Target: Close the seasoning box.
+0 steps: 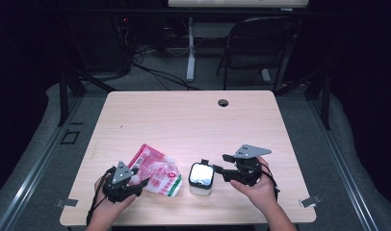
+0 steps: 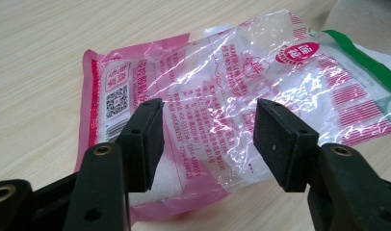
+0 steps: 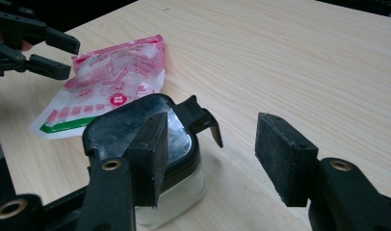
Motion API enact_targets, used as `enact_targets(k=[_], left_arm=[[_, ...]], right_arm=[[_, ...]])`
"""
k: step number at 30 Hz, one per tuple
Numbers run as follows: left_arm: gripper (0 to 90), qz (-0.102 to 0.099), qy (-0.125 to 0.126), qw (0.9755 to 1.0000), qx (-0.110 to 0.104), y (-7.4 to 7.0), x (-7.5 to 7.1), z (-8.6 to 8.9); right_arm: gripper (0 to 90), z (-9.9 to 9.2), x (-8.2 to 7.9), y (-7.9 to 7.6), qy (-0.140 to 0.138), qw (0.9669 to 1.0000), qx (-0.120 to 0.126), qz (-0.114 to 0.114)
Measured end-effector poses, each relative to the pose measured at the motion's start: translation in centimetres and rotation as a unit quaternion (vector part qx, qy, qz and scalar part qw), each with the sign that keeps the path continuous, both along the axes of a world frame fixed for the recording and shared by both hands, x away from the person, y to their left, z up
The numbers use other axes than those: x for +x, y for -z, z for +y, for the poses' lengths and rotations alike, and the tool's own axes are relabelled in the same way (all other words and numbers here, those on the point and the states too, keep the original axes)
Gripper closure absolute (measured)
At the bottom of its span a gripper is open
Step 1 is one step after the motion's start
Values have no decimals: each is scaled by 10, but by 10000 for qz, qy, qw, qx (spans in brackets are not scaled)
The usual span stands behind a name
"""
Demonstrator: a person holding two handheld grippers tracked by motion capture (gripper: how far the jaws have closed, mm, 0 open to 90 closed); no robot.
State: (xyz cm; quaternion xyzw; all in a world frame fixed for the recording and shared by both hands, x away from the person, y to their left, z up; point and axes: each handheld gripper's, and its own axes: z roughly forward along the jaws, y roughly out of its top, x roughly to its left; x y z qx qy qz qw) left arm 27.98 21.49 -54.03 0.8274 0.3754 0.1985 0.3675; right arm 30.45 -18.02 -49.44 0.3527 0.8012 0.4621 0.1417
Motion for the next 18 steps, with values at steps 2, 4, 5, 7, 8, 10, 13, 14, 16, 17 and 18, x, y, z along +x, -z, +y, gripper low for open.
enact_targets(k=[2, 4, 5, 7, 8, 10, 13, 14, 16, 17, 18], left_arm=[[442, -1, -21, 10000, -3, 0, 0, 1], [442, 3, -19, 10000, 7, 0, 1, 2], [442, 6, -37, 10000, -2, 1, 1, 3], [442, 9, -49, 10000, 13, 1, 2, 4], [442, 7, -57, 10000, 3, 1, 2, 4], [442, 0, -89, 10000, -29, 1, 2, 5], [442, 0, -112, 9999, -32, 1, 2, 5], [442, 0, -114, 9999, -32, 2, 3, 6], [442, 4, -150, 9999, -42, 2, 3, 8], [442, 4, -150, 9999, -42, 2, 3, 8], [442, 11, -172, 9998, -53, 2, 3, 9]], right_arm=[[456, -3, 2, 1, 53, 10000, 17, 22], [456, -4, 2, 1, 94, 9999, 34, 28], [456, -6, 3, 2, 173, 9998, 29, 50], [456, -8, 5, 4, 245, 9997, 44, 50], [456, -9, 5, 4, 287, 9995, 40, 91], [456, -12, 6, 5, 356, 9993, 26, 122], [455, -16, 8, 6, 427, 9990, 48, 116], [455, -18, 9, 7, 470, 9988, 43, 117], [455, -26, 12, 10, 655, 9977, 56, 170], [455, -26, 12, 10, 655, 9977, 56, 170], [455, -31, 14, 13, 789, 9966, 106, 225]])
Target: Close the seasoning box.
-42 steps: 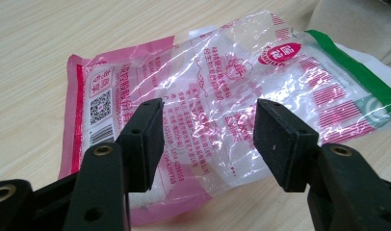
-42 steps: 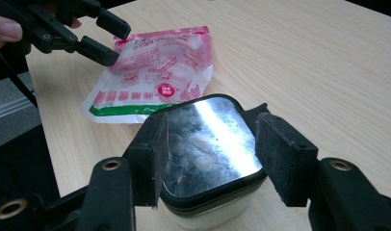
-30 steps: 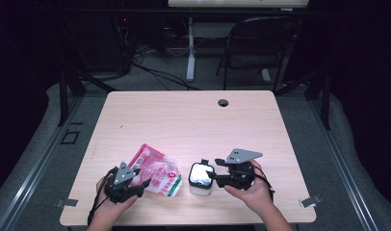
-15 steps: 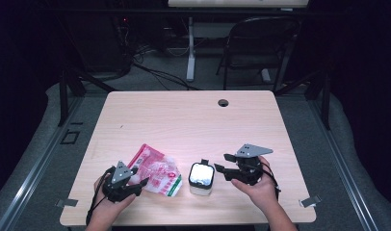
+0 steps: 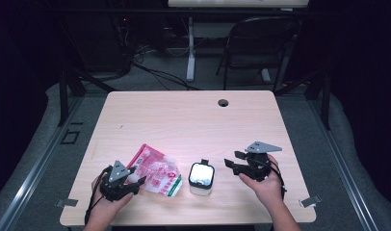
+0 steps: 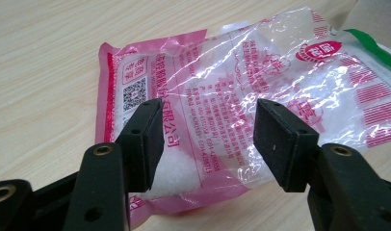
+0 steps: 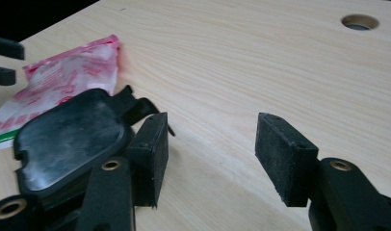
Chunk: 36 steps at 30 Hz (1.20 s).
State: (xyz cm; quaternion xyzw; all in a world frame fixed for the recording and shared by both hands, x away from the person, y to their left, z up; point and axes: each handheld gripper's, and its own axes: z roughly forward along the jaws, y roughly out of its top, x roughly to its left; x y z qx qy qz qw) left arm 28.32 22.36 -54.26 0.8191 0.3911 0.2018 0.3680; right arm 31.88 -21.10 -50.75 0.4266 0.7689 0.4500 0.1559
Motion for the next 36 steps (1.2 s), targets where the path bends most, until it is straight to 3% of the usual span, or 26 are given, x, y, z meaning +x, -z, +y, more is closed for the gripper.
enact_targets(k=[8, 16, 21, 29, 31, 33, 36], left_arm=[[442, 19, -50, 10000, -32, 2, 3, 4], [441, 55, -100, 9999, -118, 4, 6, 6], [442, 63, -146, 9997, -175, 5, 8, 8], [441, 110, -261, 9993, -234, 7, 14, 12], [442, 110, -299, 9991, -265, 8, 15, 13], [442, 123, -320, 9989, -308, 8, 17, 14], [442, 118, -316, 9990, -305, 9, 18, 14]], right_arm=[[455, -14, 6, 10, 375, 9990, 57, 231], [453, -29, 3, 13, 587, 9978, 151, 272], [451, -35, -1, 16, 642, 9972, 117, 353], [429, -45, -15, 14, 481, 9980, 219, 344], [430, -51, -19, 18, 544, 9976, 195, 372], [430, -59, -21, 25, 682, 9962, 357, 407], [430, -62, -20, 31, 746, 9954, 401, 447]])
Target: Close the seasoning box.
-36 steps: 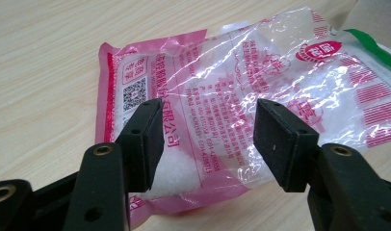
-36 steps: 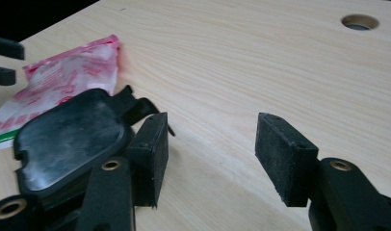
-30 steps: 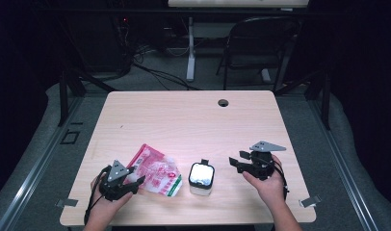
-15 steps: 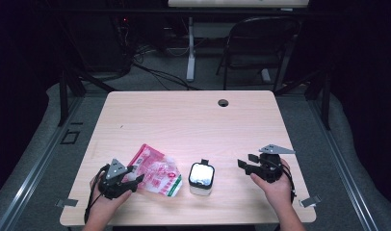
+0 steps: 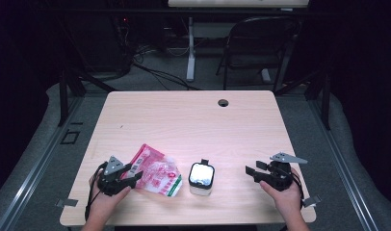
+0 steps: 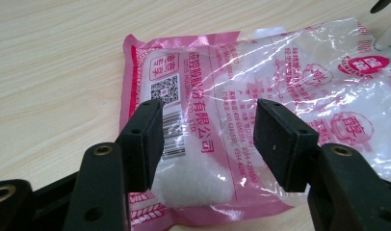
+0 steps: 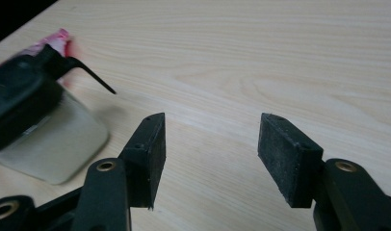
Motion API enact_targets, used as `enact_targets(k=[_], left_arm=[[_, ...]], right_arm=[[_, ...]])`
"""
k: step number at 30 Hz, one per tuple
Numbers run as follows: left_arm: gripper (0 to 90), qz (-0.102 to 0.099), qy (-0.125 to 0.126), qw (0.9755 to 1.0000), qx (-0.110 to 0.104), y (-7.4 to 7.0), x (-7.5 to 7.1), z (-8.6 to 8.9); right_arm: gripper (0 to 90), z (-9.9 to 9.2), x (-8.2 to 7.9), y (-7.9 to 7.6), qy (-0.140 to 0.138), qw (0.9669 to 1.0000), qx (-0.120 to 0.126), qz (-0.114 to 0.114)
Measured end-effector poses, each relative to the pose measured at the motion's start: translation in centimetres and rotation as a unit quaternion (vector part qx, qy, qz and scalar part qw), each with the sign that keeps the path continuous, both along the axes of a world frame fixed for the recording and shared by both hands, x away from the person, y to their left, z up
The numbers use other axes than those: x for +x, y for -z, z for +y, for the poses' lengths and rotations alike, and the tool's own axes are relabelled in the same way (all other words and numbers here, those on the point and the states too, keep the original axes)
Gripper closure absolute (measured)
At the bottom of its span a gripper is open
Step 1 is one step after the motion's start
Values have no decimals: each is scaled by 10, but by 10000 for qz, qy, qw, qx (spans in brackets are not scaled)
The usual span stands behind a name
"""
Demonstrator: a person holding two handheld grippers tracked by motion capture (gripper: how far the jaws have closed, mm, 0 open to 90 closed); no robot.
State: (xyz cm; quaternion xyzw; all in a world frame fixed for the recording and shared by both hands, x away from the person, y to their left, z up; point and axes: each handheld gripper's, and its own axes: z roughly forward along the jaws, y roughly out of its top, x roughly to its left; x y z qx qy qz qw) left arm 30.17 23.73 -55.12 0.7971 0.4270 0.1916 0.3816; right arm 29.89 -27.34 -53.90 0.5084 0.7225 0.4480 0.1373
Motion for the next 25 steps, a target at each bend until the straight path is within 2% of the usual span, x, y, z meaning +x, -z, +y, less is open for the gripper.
enact_targets(k=[1, 2, 3, 4, 5, 6, 9, 10, 12, 14, 18, 25], left_arm=[[442, 7, -11, 10000, -24, 0, 1, 0], [442, 8, -10, 10000, -26, 1, 2, -1], [442, 24, -1, 10000, -16, 1, 2, -1], [441, 16, -8, 10000, -42, 1, 4, -1], [442, 22, -14, 10000, -37, 2, 4, -1], [442, 28, 1, 10000, -6, 2, 5, -1], [442, 42, -64, 10000, -48, 3, 7, 0], [439, 47, -61, 10000, -12, 3, 8, 1], [435, 88, -103, 9999, -55, 5, 11, 0], [435, 102, -96, 9999, -46, 5, 12, 0], [434, 98, -85, 9999, -15, 6, 13, -1], [433, 99, -122, 9999, -51, 6, 15, 1]], right_arm=[[428, -2, 1, 4, 77, 10000, -47, 6], [424, -6, 1, 10, 315, 9995, -92, 0], [424, -6, 1, 10, 315, 9995, -92, 0], [424, -8, 1, 11, 403, 9992, -68, 2], [420, -11, 1, 14, 511, 9987, 59, 49], [420, -11, 1, 14, 511, 9987, 59, 49], [419, -13, 1, 17, 497, 9980, 315, 212], [419, -13, 0, 18, 478, 9980, 327, 234], [418, -13, -1, 19, 417, 9987, 189, 208], [418, -14, -2, 20, 406, 9989, 149, 205], [418, -19, -3, 23, 520, 9985, -13, 152], [421, -20, -3, 24, 578, 9981, -8, 190]])
